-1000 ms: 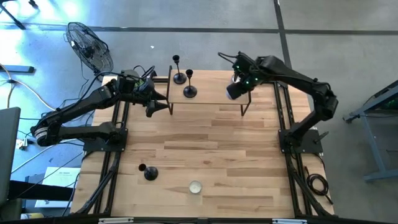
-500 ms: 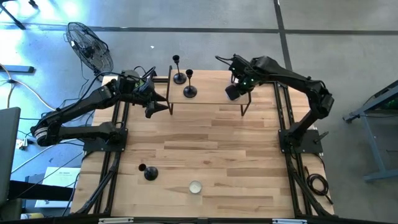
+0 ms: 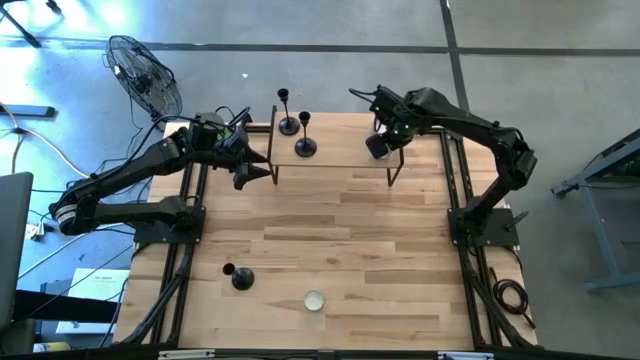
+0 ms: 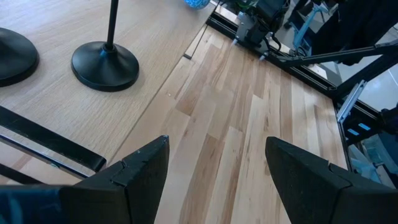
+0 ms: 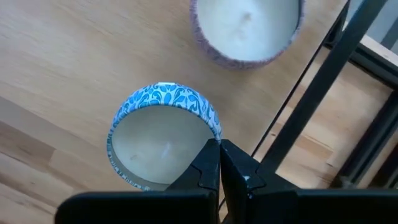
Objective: Pick & Place candle stick holders
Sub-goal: Put the blue patterned scented candle on the shelf, then put the candle holder on the shelf
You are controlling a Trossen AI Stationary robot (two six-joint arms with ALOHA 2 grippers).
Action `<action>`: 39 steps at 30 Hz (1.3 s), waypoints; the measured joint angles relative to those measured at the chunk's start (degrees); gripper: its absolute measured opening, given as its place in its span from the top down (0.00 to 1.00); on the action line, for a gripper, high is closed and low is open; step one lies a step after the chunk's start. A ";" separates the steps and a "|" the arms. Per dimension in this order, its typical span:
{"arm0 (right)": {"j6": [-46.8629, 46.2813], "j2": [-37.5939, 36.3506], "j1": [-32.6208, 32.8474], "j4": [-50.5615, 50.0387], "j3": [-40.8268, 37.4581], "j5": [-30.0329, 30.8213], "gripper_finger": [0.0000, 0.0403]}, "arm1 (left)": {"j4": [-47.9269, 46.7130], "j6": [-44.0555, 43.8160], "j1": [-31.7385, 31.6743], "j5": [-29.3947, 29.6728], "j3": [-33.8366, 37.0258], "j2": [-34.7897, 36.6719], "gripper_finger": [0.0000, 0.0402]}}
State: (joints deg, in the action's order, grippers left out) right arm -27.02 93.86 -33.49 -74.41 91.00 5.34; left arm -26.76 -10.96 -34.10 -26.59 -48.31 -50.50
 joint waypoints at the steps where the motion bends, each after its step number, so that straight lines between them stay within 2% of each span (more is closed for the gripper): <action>1: 0.02 0.00 -0.01 0.05 0.00 0.12 1.00 | 0.02 0.00 0.00 0.00 0.00 0.00 0.35; 16: 0.07 0.00 -0.01 0.51 0.00 0.52 1.00 | 0.06 0.00 0.00 0.02 0.00 0.00 0.35; 27: 0.06 -0.02 -0.01 0.52 0.00 0.26 0.94 | 0.04 -0.04 0.01 0.02 0.00 0.00 0.35; 33: 0.06 -0.02 -0.01 0.52 0.00 1.18 0.89 | 0.04 -0.07 0.02 0.02 0.00 0.00 0.35; 39: 0.24 -0.11 -0.23 1.61 0.00 3.44 0.78 | 0.04 -0.04 0.01 0.02 0.00 0.00 0.35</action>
State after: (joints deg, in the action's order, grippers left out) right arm -26.79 93.75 -33.72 -72.80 91.00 8.79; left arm -26.72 -11.00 -34.10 -26.57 -48.31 -50.50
